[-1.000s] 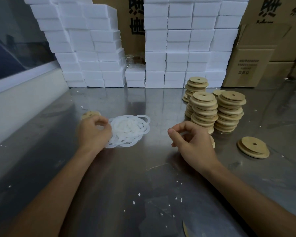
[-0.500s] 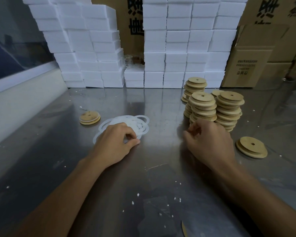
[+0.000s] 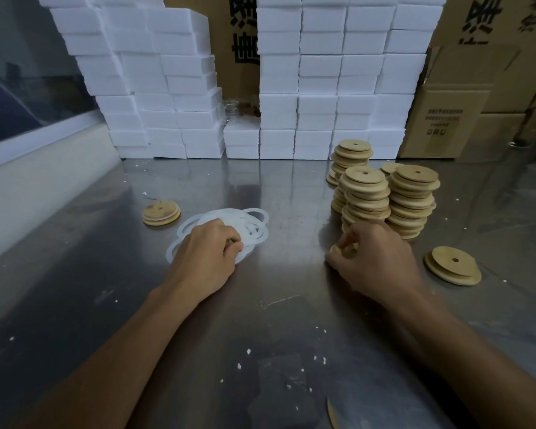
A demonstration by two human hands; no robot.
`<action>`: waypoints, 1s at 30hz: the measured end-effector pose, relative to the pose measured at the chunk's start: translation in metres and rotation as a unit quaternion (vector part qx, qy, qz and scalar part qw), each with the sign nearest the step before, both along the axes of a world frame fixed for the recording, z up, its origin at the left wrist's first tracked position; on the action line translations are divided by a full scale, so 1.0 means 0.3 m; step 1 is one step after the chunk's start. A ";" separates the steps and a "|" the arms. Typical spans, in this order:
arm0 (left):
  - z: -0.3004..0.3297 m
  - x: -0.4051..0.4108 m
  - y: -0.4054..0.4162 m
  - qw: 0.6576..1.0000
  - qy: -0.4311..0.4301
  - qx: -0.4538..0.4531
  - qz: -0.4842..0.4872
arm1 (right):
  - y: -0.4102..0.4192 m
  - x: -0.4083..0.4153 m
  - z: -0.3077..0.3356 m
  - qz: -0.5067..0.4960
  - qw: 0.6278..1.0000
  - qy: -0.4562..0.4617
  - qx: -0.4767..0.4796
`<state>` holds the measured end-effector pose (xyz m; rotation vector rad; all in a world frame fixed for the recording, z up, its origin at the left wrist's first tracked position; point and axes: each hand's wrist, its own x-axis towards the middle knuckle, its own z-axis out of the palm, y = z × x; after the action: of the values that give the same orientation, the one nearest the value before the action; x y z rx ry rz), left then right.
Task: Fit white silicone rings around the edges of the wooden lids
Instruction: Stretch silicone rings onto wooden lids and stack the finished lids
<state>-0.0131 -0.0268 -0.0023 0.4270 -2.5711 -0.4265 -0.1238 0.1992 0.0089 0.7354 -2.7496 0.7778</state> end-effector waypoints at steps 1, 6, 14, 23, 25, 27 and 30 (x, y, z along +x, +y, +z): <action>0.002 0.000 0.003 1.000 -0.004 0.000 0.004 | -0.003 0.003 -0.001 0.007 1.000 -0.004 -0.003; 0.015 0.008 0.017 1.000 0.016 -0.009 0.007 | -0.019 0.022 0.001 0.039 0.999 -0.027 -0.013; 0.037 0.007 0.030 0.996 0.089 -0.012 0.020 | -0.010 0.016 0.028 0.094 0.989 -0.103 0.042; 0.031 0.004 0.067 0.973 0.185 0.118 -0.070 | -0.031 0.020 -0.017 0.113 0.984 -0.074 -0.117; 0.033 0.000 0.088 0.960 0.180 0.195 -0.090 | -0.037 0.022 -0.024 0.134 0.974 -0.077 -0.165; 0.034 -0.007 0.105 0.938 0.170 0.279 -0.113 | -0.044 0.024 -0.034 0.156 0.966 -0.075 -0.191; 0.035 -0.011 0.126 0.908 0.154 0.364 -0.139 | -0.053 0.031 -0.044 0.172 0.952 -0.090 -0.235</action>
<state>-0.0164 0.0111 0.0081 0.2053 -2.0880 -1.4501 -0.1143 0.1834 -0.0044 1.0851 -2.4424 1.5720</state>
